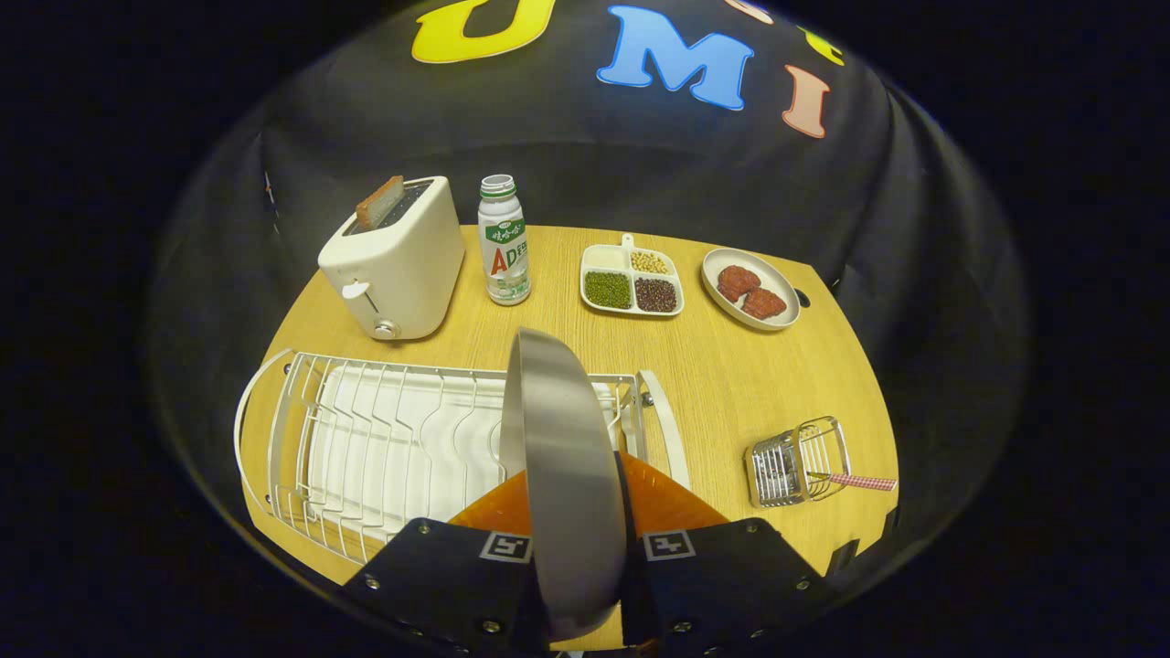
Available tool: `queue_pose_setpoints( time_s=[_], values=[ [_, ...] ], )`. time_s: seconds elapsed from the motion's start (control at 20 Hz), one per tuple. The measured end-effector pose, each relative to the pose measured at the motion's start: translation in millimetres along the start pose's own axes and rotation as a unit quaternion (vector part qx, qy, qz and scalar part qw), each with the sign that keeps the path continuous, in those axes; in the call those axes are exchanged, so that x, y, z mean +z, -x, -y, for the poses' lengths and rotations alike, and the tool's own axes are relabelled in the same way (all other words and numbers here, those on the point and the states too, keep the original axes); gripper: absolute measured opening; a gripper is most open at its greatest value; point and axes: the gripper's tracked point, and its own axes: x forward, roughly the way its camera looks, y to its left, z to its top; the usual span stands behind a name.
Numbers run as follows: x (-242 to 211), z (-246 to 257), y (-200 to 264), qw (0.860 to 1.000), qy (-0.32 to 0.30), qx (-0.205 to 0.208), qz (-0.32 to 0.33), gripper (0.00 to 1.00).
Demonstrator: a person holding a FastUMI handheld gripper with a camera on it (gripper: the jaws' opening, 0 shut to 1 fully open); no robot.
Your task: Take the plate from the dish rack, then take the spoon from the basket and place it into the plate.
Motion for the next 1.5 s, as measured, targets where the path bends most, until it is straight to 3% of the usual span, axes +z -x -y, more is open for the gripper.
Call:
queue_pose_setpoints(
  time_s=[0.15, 0.45, 0.7, 0.85, 1.0, 1.15, 1.35, 1.5],
  values=[
    [21.3, -5.5, 11.1, 0.999, 0.035, -0.018, 0.036, 0.29],
    [25.4, 9.4, 65.6, 0.997, 0.03, 0.057, 0.053, 0.29],
    [1.6, 67.3, 105.4, 0.993, -0.013, 0.11, 0.042, 0.29],
    [-16.9, 118.2, 116.1, 0.992, -0.042, 0.106, 0.053, 0.29],
    [-41.2, 171.5, 119.7, 0.994, -0.053, 0.066, 0.065, 0.28],
    [-70.1, 201.5, 119.8, 0.995, -0.069, 0.052, 0.055, 0.28],
    [-103.3, 218.4, 106.9, 0.994, -0.088, 0.055, 0.044, 0.28],
    [-132.5, 211.4, 91.1, 0.985, -0.145, 0.088, 0.035, 0.29]
  ],
)
